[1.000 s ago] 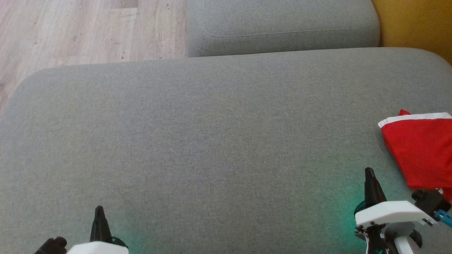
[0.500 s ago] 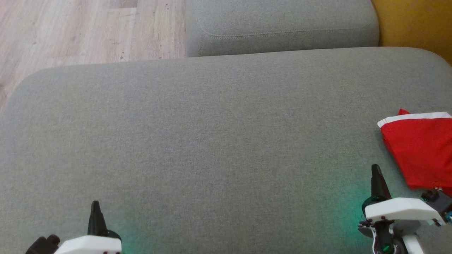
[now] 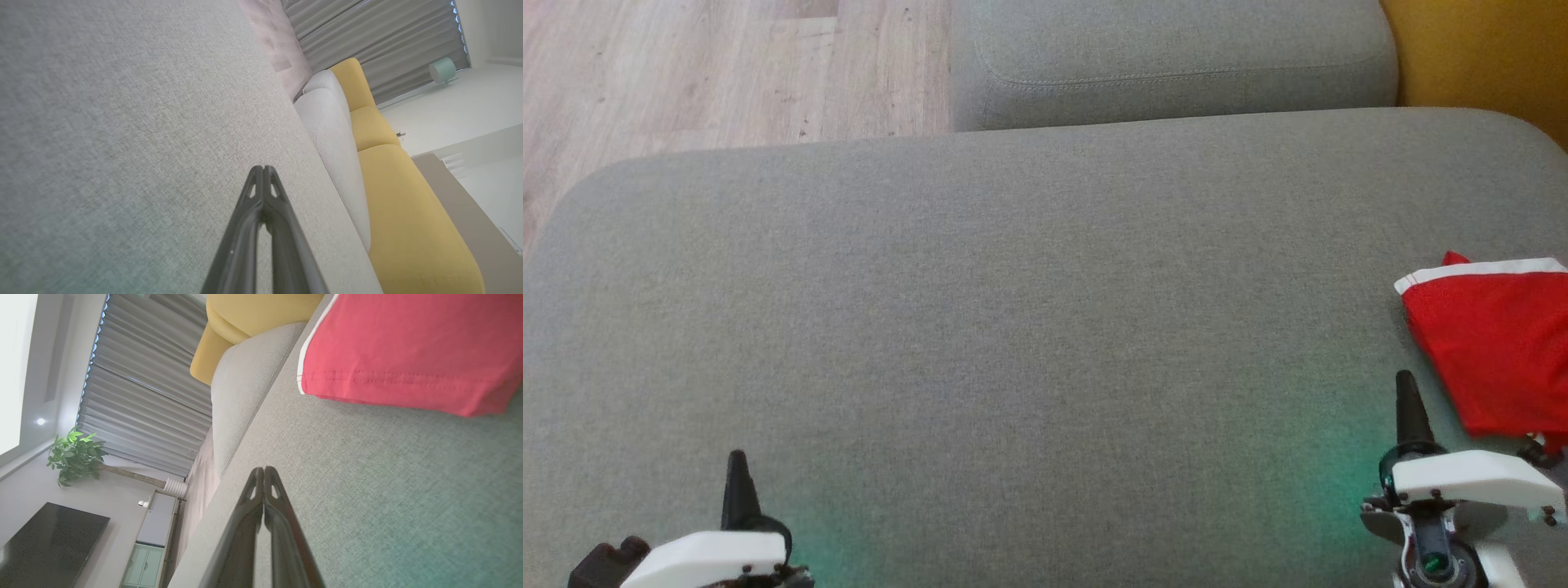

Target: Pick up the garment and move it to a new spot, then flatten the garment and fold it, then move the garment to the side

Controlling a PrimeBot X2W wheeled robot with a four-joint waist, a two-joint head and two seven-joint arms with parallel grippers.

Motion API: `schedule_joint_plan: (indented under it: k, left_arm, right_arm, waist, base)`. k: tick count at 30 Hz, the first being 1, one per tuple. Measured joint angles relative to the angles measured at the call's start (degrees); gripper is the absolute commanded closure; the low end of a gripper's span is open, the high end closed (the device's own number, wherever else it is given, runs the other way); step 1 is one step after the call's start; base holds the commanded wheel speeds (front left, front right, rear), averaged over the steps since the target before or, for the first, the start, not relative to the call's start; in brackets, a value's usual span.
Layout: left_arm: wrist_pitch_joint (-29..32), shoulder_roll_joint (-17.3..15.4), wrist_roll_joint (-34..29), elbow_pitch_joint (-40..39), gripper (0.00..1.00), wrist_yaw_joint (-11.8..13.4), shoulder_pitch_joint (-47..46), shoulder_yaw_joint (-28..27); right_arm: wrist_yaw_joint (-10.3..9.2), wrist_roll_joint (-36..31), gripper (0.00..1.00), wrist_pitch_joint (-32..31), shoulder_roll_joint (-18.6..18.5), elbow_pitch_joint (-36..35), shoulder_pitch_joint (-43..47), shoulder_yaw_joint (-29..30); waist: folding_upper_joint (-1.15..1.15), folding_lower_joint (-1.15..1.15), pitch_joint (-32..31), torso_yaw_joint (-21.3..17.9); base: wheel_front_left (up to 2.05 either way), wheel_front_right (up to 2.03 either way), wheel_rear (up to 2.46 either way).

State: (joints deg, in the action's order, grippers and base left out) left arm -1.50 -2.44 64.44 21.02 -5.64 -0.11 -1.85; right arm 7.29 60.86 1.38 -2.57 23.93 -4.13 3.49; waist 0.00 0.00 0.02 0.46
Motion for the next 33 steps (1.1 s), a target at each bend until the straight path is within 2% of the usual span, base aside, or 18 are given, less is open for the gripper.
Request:
schedule_joint_plan:
  k: [33]
  left_arm:
    - [5.36,0.00,19.24,-3.39,1.00,-0.92,-2.19,-1.86]
  right_arm:
    - [0.00,21.58,1.00,-5.02,0.00,-5.23,0.02,2.81]
  waist:
    - [0.00,0.00,0.11,-0.33]
  base:
    - [0.00,0.00,0.00]
